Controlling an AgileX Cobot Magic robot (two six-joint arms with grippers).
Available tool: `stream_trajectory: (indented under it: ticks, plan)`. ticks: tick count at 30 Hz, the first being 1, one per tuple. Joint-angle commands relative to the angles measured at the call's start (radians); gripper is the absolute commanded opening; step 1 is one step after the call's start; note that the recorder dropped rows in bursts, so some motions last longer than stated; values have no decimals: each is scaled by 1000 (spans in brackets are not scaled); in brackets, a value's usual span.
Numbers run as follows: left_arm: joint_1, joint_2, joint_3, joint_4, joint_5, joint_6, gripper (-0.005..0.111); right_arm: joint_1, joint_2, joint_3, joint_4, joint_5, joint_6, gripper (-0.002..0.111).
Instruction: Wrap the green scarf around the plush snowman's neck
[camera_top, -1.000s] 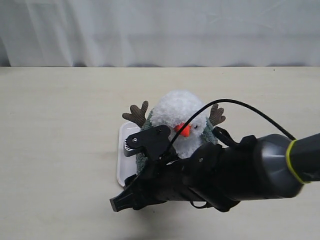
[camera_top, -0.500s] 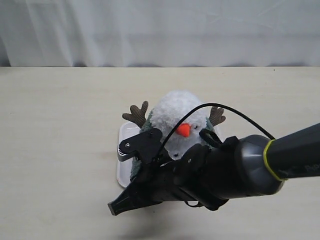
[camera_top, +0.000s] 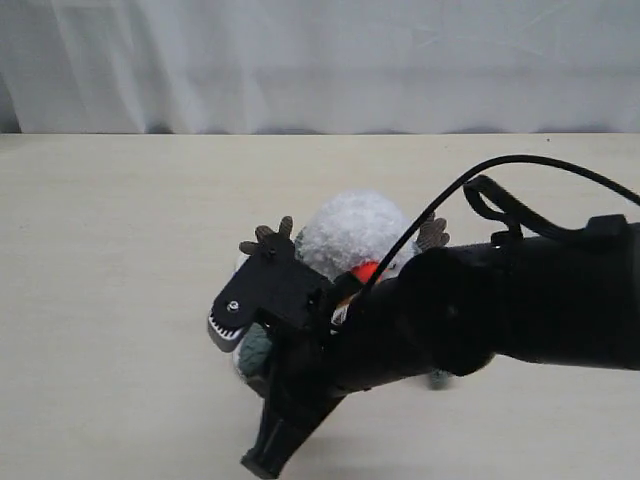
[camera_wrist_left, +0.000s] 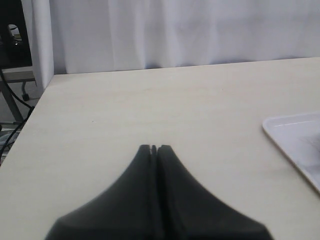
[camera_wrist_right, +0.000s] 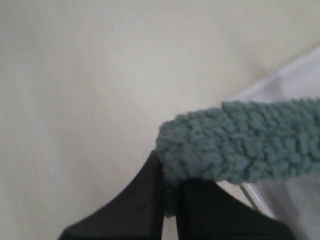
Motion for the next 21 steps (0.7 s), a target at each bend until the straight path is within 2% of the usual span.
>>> stream_trajectory:
  ticks: [1, 3, 4, 15, 18, 21]
  plan:
    - [1, -2, 4, -8, -11, 1, 0, -39, -11, -1, -747, 237, 716, 4]
    - [1, -2, 4, -8, -11, 1, 0, -39, -11, -1, -934, 398, 880, 4]
    - [1, -2, 4, -8, -11, 1, 0, -39, -11, -1, -961, 433, 899, 4]
    - [1, -2, 4, -8, -11, 1, 0, -39, 69, 4, -982, 413, 904, 5]
    - [1, -2, 4, -8, -11, 1, 0, -39, 64, -4, -982, 423, 904, 13]
    - [1, -2, 4, -8, -11, 1, 0, -39, 53, -45, -979, 479, 904, 29]
